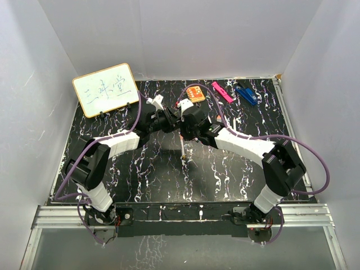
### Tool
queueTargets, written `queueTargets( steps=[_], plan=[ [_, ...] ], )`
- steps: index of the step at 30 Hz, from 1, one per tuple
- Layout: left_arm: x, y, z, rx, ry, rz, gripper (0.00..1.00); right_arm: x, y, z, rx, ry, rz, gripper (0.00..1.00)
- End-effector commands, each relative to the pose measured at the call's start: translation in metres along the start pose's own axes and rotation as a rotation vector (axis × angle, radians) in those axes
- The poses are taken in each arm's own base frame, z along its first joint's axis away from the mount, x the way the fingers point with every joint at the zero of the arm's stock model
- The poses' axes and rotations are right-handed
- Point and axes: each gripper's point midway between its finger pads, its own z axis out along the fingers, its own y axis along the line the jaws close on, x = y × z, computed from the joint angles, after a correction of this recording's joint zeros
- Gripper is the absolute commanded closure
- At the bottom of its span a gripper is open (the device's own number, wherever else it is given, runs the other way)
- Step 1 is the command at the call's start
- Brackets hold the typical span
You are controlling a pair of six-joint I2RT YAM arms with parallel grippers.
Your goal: Open the pen caps
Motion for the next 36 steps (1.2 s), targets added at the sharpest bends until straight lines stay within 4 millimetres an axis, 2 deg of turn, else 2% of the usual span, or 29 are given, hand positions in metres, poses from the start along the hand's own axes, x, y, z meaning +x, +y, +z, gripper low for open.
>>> queueTargets(
  steps=[1, 5, 11, 12, 16, 20, 24, 29, 33, 36],
  plan=[
    [-0.004, -0.022, -0.010, 0.033, -0.010, 0.050, 1.00, -0.047, 0.008, -0.007, -0.017, -0.130, 0.004, 1.00],
    [-0.020, -0.003, -0.007, -0.100, -0.049, 0.091, 1.00, -0.033, 0.007, -0.011, -0.023, -0.087, 0.003, 1.00],
    [-0.073, 0.019, -0.001, -0.166, -0.133, 0.074, 1.00, 0.017, 0.003, -0.029, -0.037, -0.004, 0.043, 1.00],
    [-0.085, 0.023, -0.001, -0.179, -0.154, 0.074, 1.00, 0.020, 0.002, -0.037, -0.037, -0.012, 0.054, 1.00],
    [-0.107, 0.043, 0.001, -0.194, -0.185, 0.048, 1.00, 0.032, -0.004, -0.052, -0.023, -0.017, 0.080, 1.00],
    [-0.115, 0.046, -0.001, -0.195, -0.194, 0.044, 1.00, 0.033, -0.014, -0.056, 0.029, -0.023, 0.076, 1.00],
    [-0.113, 0.045, -0.015, -0.215, -0.196, 0.062, 1.00, 0.034, -0.032, -0.046, 0.128, -0.014, 0.070, 1.00],
    [-0.105, 0.060, -0.043, -0.256, -0.199, 0.045, 1.00, 0.036, -0.047, -0.023, 0.198, 0.008, 0.039, 1.00],
    [-0.101, 0.082, -0.072, -0.308, -0.212, 0.011, 1.00, 0.024, -0.051, -0.007, 0.197, -0.028, 0.013, 1.00],
    [-0.100, 0.096, -0.090, -0.337, -0.228, -0.010, 1.00, 0.012, -0.048, 0.002, 0.168, -0.069, -0.022, 1.00]
  ],
)
